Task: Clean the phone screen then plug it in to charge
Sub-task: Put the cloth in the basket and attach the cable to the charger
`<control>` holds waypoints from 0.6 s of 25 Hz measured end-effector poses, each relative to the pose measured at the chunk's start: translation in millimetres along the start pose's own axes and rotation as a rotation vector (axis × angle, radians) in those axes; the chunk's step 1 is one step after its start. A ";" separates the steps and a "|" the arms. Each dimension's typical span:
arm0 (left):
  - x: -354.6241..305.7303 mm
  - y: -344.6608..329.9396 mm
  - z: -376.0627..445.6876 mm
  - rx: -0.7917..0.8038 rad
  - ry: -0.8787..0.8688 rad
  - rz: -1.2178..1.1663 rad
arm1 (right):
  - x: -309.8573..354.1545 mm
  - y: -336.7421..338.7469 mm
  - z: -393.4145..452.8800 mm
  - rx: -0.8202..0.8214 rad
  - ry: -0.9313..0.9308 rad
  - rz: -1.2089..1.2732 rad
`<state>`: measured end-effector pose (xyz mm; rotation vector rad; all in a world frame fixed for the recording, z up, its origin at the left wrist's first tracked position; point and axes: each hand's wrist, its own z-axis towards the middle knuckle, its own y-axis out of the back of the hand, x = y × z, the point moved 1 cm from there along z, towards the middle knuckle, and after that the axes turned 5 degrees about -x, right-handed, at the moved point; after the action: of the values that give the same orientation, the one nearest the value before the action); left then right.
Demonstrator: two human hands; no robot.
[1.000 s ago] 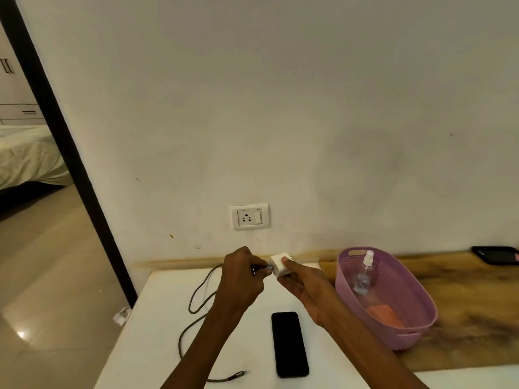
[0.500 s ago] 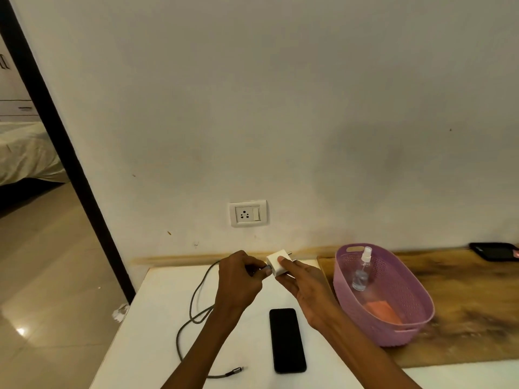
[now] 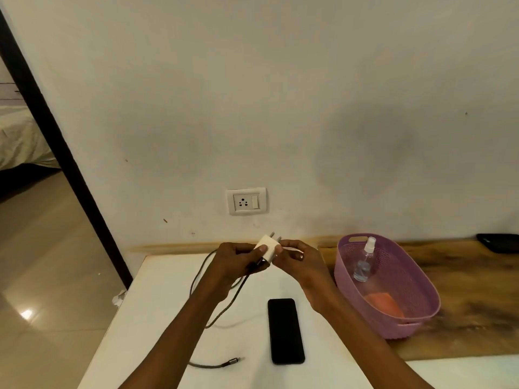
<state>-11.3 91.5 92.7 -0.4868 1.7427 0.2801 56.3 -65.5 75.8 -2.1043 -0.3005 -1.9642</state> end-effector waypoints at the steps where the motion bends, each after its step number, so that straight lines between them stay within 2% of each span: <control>1: 2.0 1.8 7.2 -0.058 0.023 -0.040 | -6.2 4.7 0.8 0.010 -0.017 0.061; 4: 2.9 12.0 41.7 -0.219 0.048 -0.084 | -33.8 17.2 2.5 0.048 -0.114 0.136; 9: -5.4 20.4 107.8 -0.345 0.087 -0.192 | -72.9 28.0 20.8 0.060 -0.214 0.088; 15: -3.3 13.3 157.4 -0.400 0.115 -0.265 | -98.6 27.8 55.6 0.077 -0.277 0.039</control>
<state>119.7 173.0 59.0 -1.0324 1.7117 0.4197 110.6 -72.5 -27.1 -2.3115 -0.3766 -1.6117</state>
